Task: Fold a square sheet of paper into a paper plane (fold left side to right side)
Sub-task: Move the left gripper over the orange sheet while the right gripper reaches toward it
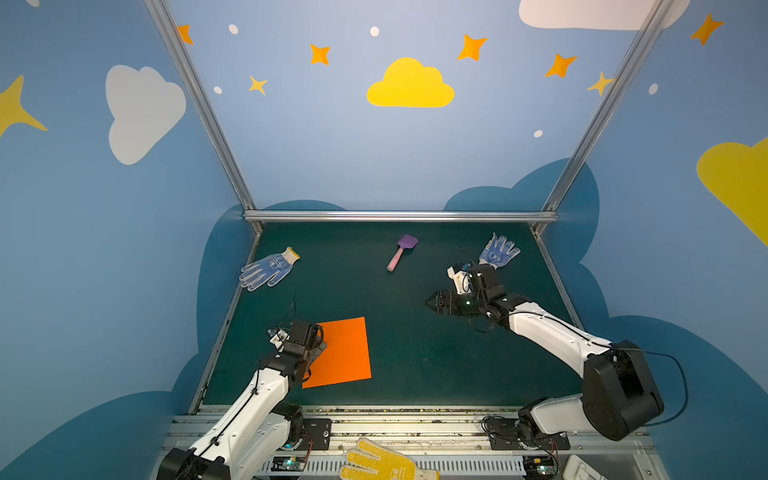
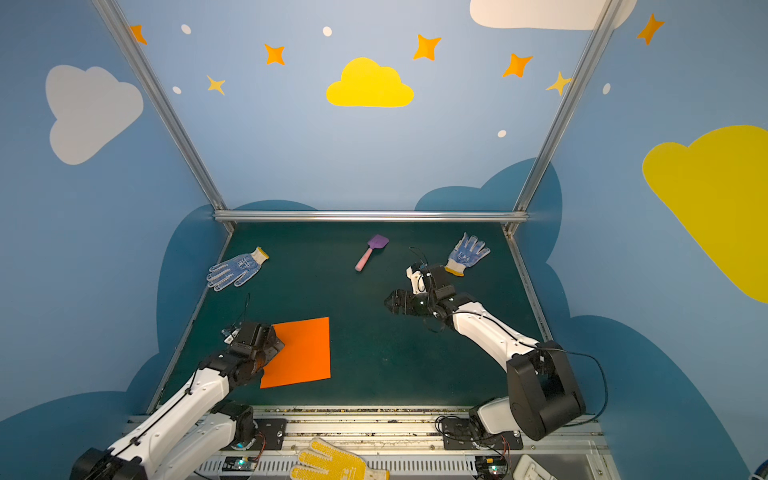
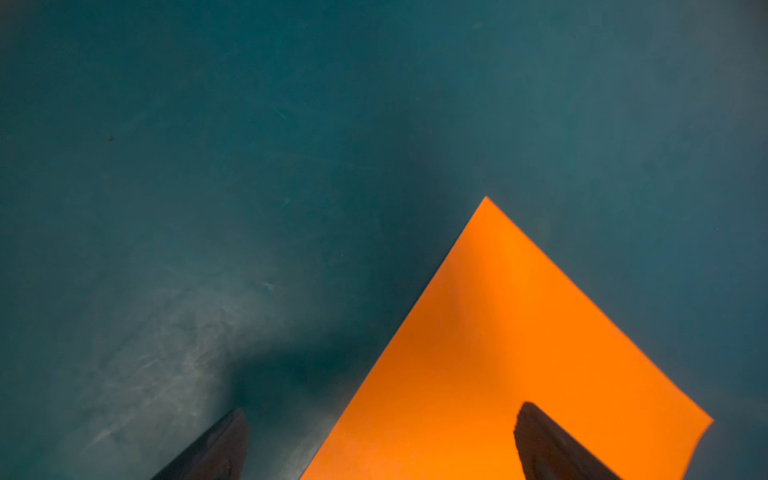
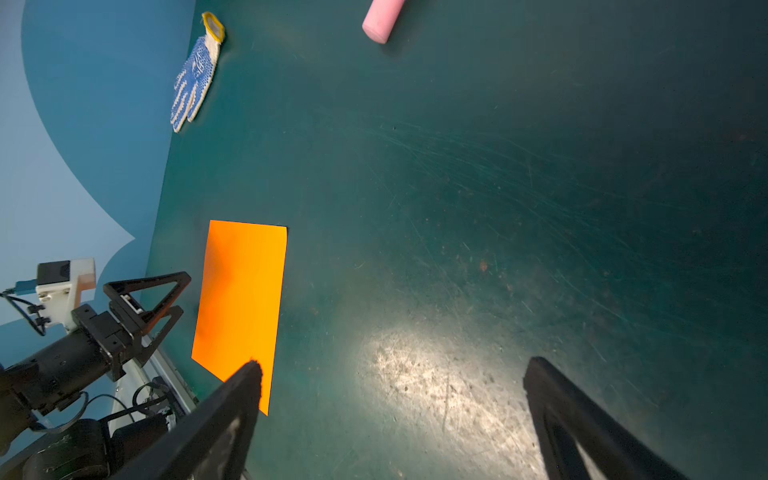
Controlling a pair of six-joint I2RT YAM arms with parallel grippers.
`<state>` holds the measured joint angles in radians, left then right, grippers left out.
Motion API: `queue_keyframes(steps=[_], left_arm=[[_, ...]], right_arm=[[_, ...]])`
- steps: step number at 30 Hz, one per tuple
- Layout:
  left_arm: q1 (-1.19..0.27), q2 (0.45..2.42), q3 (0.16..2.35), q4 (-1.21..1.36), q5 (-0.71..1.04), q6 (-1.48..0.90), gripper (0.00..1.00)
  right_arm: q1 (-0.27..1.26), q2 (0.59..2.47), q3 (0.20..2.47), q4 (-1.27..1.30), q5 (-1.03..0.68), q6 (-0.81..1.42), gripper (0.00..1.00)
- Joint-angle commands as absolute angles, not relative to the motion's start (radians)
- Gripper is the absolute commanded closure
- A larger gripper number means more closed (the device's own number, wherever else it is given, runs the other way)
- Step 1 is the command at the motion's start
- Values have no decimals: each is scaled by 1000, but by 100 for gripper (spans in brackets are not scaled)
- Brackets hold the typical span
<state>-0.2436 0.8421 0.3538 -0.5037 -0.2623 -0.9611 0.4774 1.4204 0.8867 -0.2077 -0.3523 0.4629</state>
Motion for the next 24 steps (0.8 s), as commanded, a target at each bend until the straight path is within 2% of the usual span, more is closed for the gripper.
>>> queue_keyframes(steps=[1, 14, 24], left_arm=[[-238, 838, 330, -461, -239, -998, 0], [-246, 995, 302, -277, -52, -989, 0], [-412, 1288, 448, -80, 6, -1031, 0]], right_arm=[[482, 1409, 938, -246, -339, 444, 3], [447, 1302, 942, -307, -246, 443, 3], [378, 1239, 923, -351, -258, 463, 3]])
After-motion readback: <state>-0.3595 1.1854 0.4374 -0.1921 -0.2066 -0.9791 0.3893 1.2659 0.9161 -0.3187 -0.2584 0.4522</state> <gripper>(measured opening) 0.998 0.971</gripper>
